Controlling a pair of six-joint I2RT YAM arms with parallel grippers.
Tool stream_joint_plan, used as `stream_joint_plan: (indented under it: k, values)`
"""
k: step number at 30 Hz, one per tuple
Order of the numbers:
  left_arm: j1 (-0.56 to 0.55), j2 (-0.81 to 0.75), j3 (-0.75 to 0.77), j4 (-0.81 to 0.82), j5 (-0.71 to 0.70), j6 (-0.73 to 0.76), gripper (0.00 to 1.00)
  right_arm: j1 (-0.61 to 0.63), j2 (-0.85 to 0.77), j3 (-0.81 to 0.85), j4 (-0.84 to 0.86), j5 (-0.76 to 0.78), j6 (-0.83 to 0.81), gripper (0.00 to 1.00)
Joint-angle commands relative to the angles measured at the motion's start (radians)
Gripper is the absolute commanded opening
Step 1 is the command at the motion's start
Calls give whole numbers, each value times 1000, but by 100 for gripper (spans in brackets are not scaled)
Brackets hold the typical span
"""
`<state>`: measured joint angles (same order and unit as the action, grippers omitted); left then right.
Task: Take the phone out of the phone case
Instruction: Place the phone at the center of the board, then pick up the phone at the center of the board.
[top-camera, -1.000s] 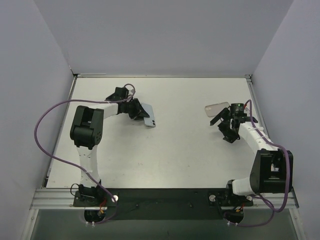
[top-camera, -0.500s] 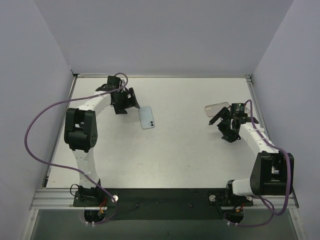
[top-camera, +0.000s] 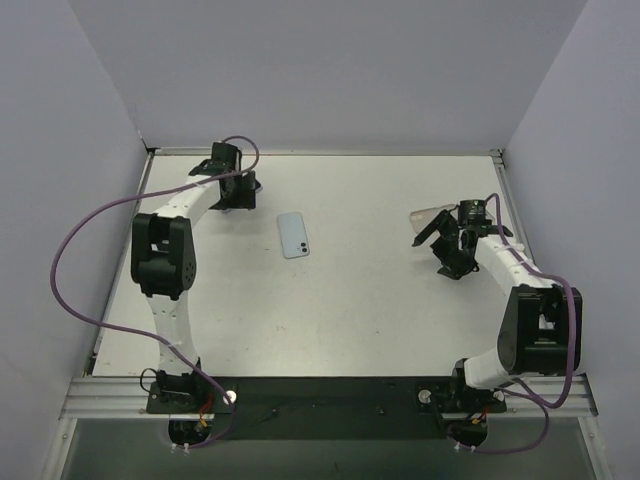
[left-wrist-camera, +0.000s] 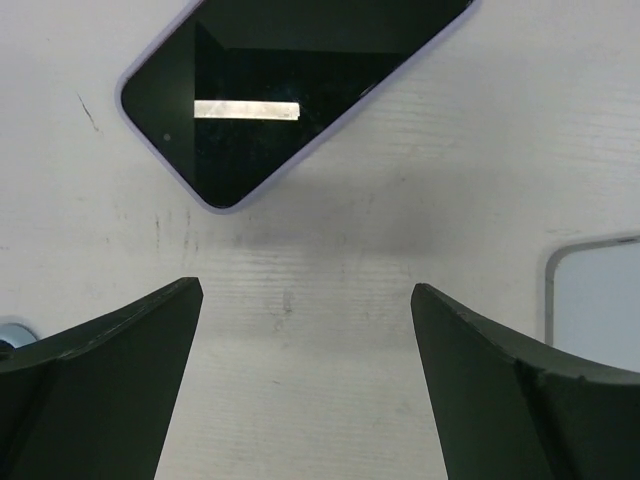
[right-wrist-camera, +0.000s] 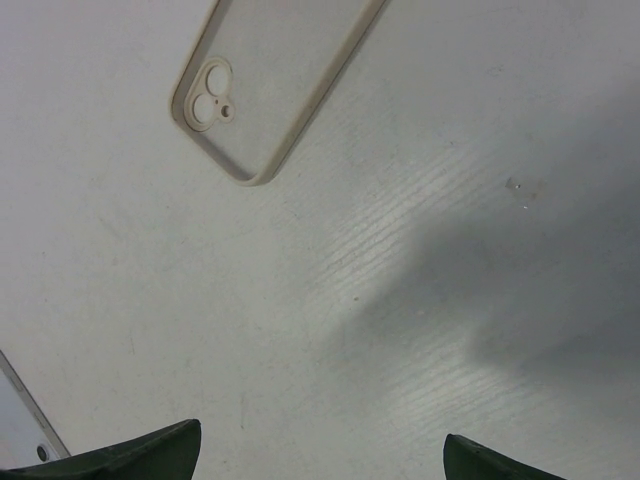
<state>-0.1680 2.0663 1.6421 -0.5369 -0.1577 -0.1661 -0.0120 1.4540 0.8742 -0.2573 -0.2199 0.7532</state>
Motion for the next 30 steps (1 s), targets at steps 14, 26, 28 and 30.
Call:
stream_joint_plan:
  k: [14, 26, 28, 30]
  values:
    - [189, 314, 481, -120, 308, 27, 98, 29, 85, 89, -16, -45, -23, 98]
    - [200, 517, 725, -198, 362, 28, 97, 33, 112, 101, -11, -62, -28, 97]
    - [202, 543, 765, -253, 379, 30, 97, 33, 109, 101, -13, -56, -32, 97]
    - [200, 520, 728, -267, 417, 30, 95, 37, 95, 101, -13, -41, -38, 96]
